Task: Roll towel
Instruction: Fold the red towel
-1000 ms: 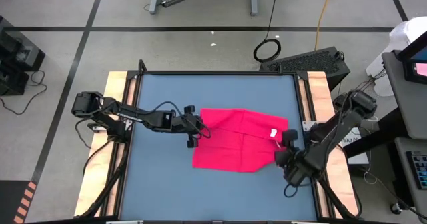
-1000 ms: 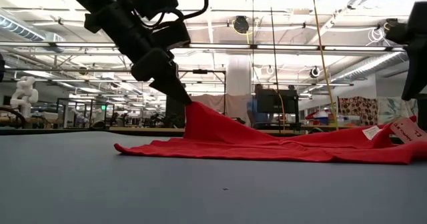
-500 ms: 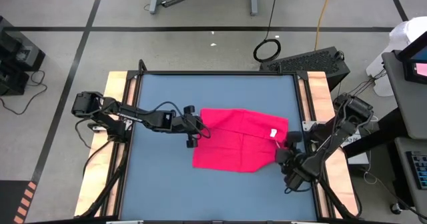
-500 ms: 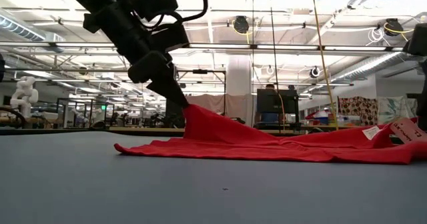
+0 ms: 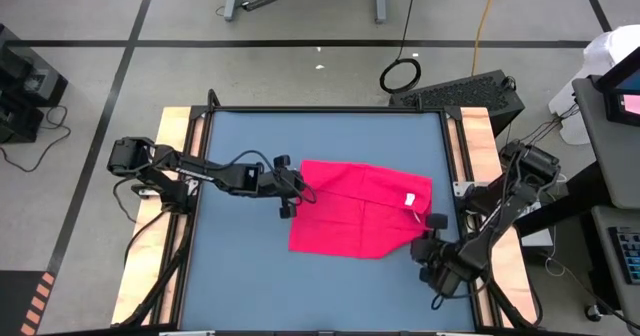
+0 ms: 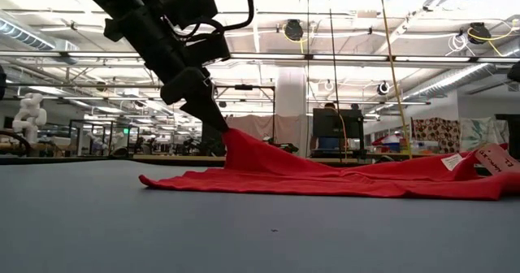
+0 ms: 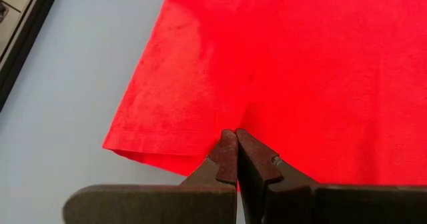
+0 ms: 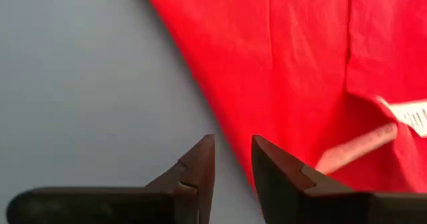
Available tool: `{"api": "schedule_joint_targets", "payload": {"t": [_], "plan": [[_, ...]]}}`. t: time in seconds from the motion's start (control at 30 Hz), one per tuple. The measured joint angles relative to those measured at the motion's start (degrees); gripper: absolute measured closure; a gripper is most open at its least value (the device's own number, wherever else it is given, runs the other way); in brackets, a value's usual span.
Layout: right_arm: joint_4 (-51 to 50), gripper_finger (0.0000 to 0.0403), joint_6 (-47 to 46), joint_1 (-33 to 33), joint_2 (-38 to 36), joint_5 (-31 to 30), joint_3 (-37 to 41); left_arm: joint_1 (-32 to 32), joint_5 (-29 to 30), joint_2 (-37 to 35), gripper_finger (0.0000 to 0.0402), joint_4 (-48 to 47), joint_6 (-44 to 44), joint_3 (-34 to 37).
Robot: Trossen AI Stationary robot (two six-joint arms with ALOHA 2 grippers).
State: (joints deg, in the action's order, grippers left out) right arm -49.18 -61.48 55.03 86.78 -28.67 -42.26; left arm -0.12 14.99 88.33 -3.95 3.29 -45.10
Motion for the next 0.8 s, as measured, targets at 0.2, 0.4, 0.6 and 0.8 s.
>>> {"api": "schedule_joint_targets", "payload": {"t": [0.2,0.4,0.6,0.8], "plan": [[1.9,0.0318,2.8,-2.4,0.0,1.9,3.1,-0.3,0.0,0.0,0.0402,0.0,0.0,0.0],[4.4,0.0378,7.4,-5.8,-0.4,5.3,4.9,-0.3,0.0,0.0,0.0402,0.1,0.0,0.0],[0.8,0.0399,15.8,-11.9,-7.2,9.2,0.5,-0.2,0.1,0.0,0.0402,0.1,0.0,0.0],[0.4,0.0401,18.2,-21.2,-19.7,21.9,-1.3,-0.2,1.1,0.0,0.0402,0.5,0.1,0.0]]}}
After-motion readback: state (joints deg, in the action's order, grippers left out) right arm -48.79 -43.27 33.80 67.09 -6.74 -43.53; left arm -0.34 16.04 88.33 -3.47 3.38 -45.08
